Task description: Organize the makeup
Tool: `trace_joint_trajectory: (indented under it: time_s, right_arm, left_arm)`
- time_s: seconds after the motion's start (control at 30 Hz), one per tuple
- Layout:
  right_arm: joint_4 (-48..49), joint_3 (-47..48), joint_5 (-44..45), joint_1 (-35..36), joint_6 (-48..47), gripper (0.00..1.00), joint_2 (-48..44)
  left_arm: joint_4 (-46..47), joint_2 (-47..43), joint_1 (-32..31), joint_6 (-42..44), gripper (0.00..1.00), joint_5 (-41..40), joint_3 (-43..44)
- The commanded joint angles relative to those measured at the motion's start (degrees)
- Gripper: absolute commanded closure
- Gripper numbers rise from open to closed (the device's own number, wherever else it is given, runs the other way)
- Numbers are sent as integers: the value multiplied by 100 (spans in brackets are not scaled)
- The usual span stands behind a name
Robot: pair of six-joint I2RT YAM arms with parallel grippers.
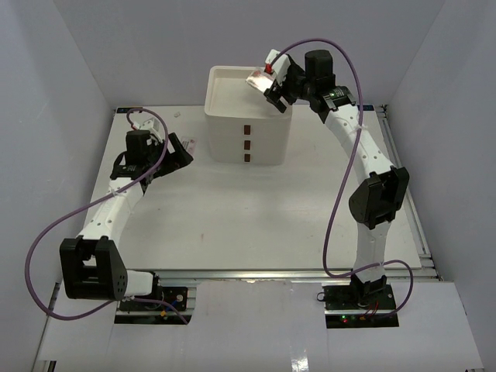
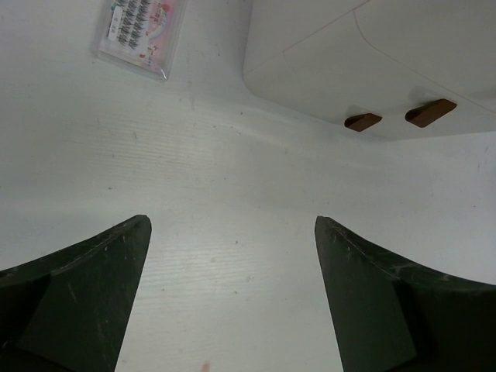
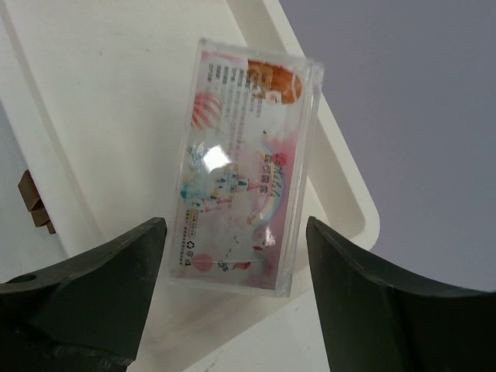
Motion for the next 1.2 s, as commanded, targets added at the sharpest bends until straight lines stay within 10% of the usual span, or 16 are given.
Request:
trace_joint_trajectory:
  time_s: [0.0,0.33,0.53,1.17]
  right_arm:
    - [449,81,83,-67,213,9,-63]
    - [477,-150,-812,-280,1067,10,-612]
    - [-65,-1005,-3539,-943,955,8,-1346]
    - [-67,-3330,-3512,-1532,859,9,-2471]
  left_arm:
    - [330,192,32,150,2,124,348]
    - [408,1157,39,618,2,-112,925]
    - [409,2108,32,1390,2,-392,1517]
    - [289,4805,-205,1437,3,-1159,3760]
